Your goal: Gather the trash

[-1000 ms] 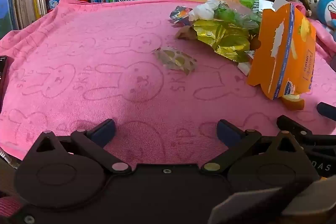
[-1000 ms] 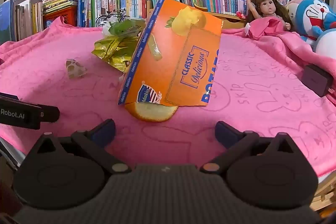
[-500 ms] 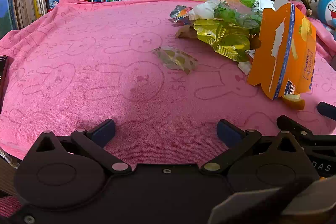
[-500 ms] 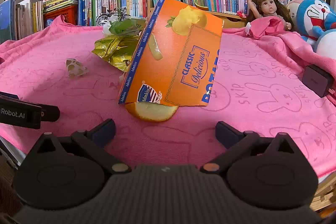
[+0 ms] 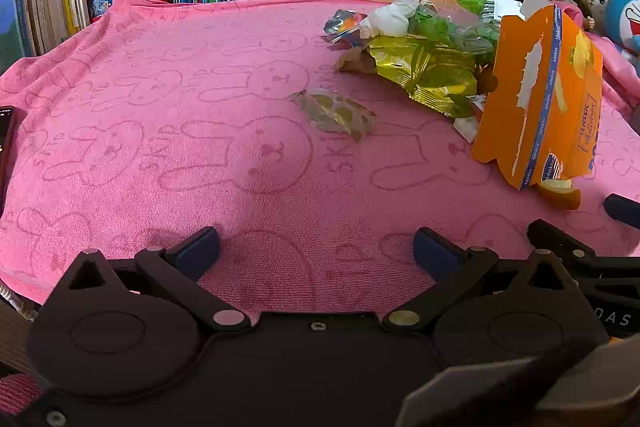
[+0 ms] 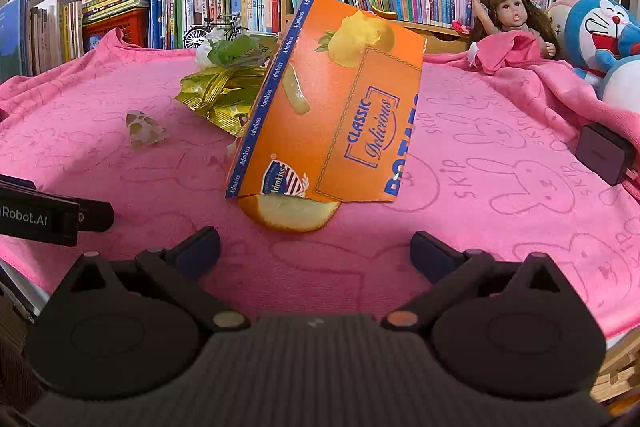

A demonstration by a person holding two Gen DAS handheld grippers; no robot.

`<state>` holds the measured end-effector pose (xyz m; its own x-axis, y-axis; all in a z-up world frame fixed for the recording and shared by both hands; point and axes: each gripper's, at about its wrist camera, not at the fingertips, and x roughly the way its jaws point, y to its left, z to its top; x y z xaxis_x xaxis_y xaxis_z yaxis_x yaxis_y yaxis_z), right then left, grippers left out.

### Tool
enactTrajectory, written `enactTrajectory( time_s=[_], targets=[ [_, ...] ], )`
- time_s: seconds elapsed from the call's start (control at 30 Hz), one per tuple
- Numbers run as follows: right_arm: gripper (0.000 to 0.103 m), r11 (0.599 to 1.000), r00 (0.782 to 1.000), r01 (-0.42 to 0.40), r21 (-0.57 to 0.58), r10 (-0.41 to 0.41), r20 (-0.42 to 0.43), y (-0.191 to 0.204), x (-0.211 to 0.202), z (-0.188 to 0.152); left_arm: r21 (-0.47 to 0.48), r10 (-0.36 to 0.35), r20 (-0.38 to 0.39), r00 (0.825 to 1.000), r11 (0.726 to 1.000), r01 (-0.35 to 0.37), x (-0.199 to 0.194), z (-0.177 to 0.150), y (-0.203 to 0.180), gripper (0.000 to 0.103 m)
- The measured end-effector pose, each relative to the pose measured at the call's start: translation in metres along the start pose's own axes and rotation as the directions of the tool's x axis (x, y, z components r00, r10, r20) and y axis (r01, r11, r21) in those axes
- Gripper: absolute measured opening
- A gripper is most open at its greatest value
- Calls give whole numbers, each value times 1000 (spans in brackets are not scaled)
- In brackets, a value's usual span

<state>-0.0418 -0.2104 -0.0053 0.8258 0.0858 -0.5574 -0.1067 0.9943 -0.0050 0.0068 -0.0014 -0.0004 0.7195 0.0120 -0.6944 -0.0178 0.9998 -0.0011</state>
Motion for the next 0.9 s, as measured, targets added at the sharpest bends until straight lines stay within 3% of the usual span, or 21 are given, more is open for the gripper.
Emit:
enactTrajectory(
  time_s=[0.9],
  targets=[
    [103, 1000, 1000, 1, 0, -1, -6, 1, 2, 0, 2, 0, -2, 1000, 1000, 0, -1, 1, 0, 103]
  ],
)
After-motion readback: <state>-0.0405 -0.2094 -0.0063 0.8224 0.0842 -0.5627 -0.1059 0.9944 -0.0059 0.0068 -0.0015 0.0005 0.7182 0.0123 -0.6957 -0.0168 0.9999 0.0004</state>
